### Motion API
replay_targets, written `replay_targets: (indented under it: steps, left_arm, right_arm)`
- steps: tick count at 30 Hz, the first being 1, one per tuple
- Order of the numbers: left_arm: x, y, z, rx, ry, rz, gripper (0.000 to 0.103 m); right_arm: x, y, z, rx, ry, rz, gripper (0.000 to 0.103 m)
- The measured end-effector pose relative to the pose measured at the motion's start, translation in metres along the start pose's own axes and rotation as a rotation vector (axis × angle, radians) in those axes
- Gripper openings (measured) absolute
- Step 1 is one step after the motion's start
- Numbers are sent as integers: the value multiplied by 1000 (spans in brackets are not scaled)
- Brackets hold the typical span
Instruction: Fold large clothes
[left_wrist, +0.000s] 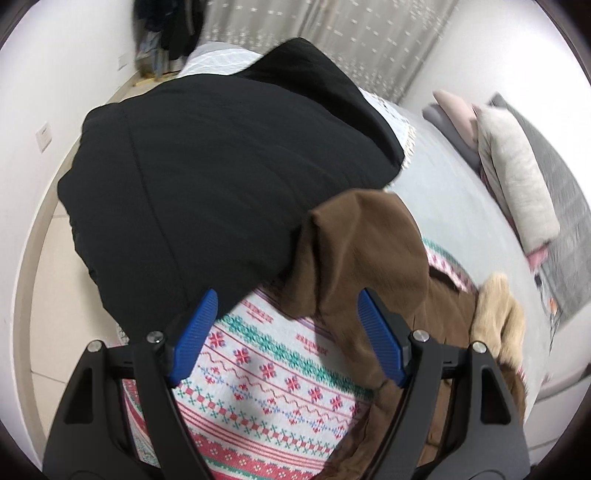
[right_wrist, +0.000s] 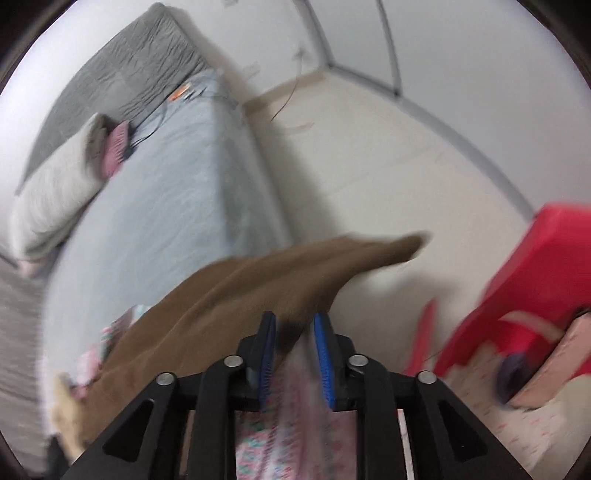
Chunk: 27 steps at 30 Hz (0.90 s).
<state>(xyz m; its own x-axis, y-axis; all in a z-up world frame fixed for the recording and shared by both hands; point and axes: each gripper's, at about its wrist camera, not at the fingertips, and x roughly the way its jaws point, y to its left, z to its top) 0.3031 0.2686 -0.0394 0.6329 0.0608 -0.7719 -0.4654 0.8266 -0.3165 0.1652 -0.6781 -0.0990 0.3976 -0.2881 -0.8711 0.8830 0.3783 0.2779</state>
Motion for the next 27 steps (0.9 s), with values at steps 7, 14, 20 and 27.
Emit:
replay_targets:
  steps: [7, 14, 20, 27]
  left_arm:
    - [57, -10, -3, -143, 148, -125, 79]
    - [104, -17, 7, -343, 61, -121, 75]
    - [102, -27, 7, -282, -63, -149, 14]
    - [-78, -117, 21, 378, -652, 39, 14]
  right_arm:
    - [-25, 32, -1, -135, -81, 101, 37]
    - [-55, 95, -35, -289, -104, 300, 38]
    - [-86, 133, -64, -419, -165, 401, 38]
    - [-86, 155, -77, -462, -163, 462, 38]
